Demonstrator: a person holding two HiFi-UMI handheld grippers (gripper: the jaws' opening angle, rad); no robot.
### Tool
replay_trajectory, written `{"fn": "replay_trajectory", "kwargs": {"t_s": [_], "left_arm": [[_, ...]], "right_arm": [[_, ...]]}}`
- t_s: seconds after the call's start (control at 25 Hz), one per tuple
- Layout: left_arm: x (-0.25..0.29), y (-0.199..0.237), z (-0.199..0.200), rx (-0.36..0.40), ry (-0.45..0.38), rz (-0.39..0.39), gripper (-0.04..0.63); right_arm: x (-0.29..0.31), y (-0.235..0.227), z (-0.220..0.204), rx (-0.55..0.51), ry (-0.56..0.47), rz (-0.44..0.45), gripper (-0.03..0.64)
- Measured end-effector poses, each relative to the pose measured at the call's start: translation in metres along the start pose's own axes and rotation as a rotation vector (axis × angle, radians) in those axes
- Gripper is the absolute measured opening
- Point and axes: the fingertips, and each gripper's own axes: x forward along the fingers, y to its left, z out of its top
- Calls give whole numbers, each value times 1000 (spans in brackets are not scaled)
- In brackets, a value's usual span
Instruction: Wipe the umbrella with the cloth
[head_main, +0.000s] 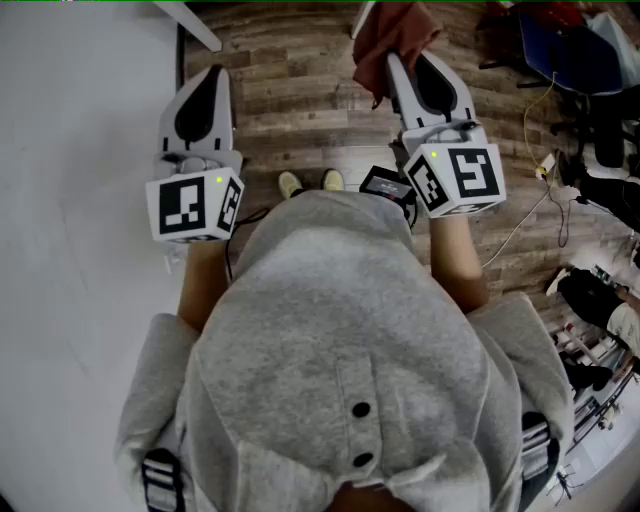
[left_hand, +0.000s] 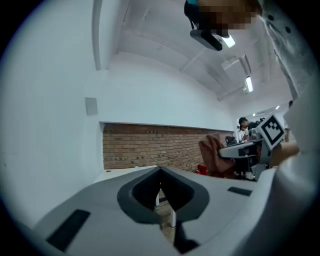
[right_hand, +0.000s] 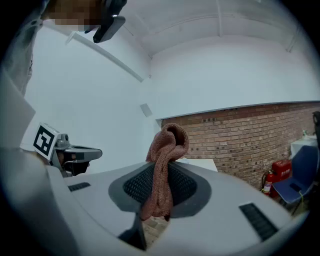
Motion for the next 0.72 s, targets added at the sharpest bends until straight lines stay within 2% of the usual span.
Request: {"fn": "replay_trajectory", "kwargs": {"t_s": [0.2, 0.32, 0.48, 0.72], "left_arm": [[-11, 9, 13, -15, 12, 47, 14], [-13, 13, 31, -44, -3, 36, 14], [-16, 27, 35, -35, -19, 19, 14], [-28, 30, 62, -13, -17, -12, 14]], "right_arm": [[-5, 10, 10, -7, 0, 4, 87], [-2, 15, 16, -26, 8, 4, 87], [14, 33, 14, -41, 22, 16, 91], [16, 48, 44, -34, 3, 12, 94]]}}
